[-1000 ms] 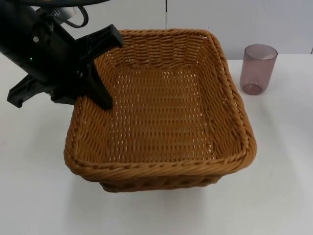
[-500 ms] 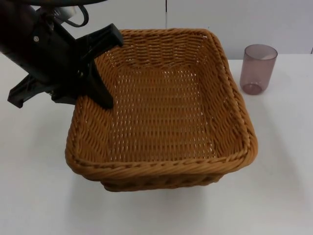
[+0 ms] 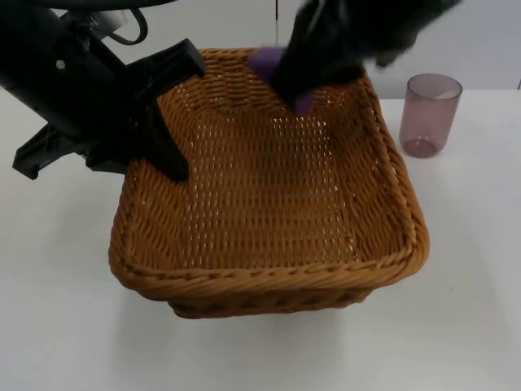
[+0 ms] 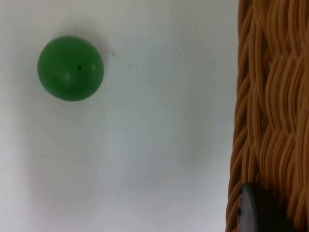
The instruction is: Pick up the basket with the left hand and place the triangular block into the basket with the right hand.
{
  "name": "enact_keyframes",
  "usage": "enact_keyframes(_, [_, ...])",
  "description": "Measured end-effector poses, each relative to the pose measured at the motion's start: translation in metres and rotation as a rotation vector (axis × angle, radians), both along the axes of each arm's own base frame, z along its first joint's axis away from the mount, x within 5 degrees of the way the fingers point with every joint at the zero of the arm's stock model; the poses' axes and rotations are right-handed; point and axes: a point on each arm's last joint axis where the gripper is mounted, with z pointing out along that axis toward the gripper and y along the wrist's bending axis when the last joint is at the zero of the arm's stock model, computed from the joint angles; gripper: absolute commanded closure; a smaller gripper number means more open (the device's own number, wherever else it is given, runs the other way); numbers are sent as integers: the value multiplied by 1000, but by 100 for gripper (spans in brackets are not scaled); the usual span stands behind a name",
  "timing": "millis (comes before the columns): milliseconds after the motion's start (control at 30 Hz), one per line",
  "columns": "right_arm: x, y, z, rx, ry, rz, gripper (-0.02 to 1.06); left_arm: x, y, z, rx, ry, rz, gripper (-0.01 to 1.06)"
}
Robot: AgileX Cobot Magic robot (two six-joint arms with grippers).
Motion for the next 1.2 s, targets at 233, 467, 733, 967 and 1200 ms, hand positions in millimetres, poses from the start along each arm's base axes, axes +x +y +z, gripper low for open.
enact_keyframes(233, [9, 4, -31, -84, 35, 16, 104, 0, 0, 0, 0, -1, 0, 104])
enact_keyframes(467, [10, 5, -33, -88, 36, 16, 80, 0, 0, 0, 0, -1, 0, 104])
enact_keyframes(733, [11, 5, -33, -83, 25, 15, 0, 0, 0, 0, -1, -2, 2, 104])
enact_keyframes(967, [11, 5, -31, -78, 15, 14, 0, 0, 0, 0, -1, -2, 2, 104])
enact_keyframes(1200, [5, 0, -6, -40, -36, 12, 0, 0, 0, 0, -1, -2, 2, 104])
